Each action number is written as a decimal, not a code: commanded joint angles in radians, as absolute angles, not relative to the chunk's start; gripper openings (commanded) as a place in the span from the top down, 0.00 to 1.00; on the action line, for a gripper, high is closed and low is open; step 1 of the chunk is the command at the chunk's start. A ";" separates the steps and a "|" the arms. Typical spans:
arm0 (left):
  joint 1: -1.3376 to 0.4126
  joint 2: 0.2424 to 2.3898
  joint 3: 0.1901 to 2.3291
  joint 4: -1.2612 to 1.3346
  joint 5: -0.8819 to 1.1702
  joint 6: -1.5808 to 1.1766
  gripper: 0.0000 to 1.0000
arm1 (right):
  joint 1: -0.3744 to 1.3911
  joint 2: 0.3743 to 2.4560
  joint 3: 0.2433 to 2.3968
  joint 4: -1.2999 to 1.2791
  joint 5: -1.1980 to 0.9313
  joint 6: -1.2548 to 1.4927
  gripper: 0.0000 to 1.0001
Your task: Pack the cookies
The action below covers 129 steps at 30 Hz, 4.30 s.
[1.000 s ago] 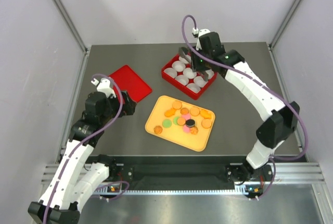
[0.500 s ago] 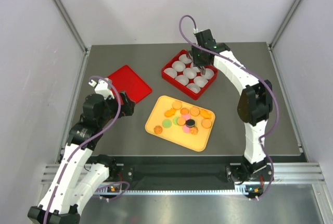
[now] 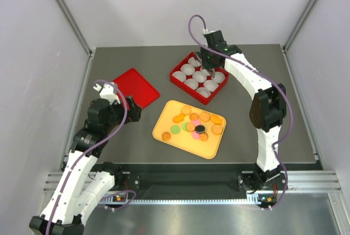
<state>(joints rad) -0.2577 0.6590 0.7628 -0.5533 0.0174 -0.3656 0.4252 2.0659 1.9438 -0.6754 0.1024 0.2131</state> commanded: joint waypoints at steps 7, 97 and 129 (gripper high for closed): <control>-0.258 0.661 0.758 -0.529 0.015 -0.356 0.02 | 0.428 2.059 1.890 -0.586 0.083 0.230 0.69; -0.258 0.676 0.755 -0.528 0.031 -0.353 0.01 | 0.460 2.105 2.002 -0.626 0.107 0.227 0.48; -0.258 0.681 0.753 -0.523 0.043 -0.353 0.01 | 0.822 1.324 1.230 -0.627 0.152 0.296 0.48</control>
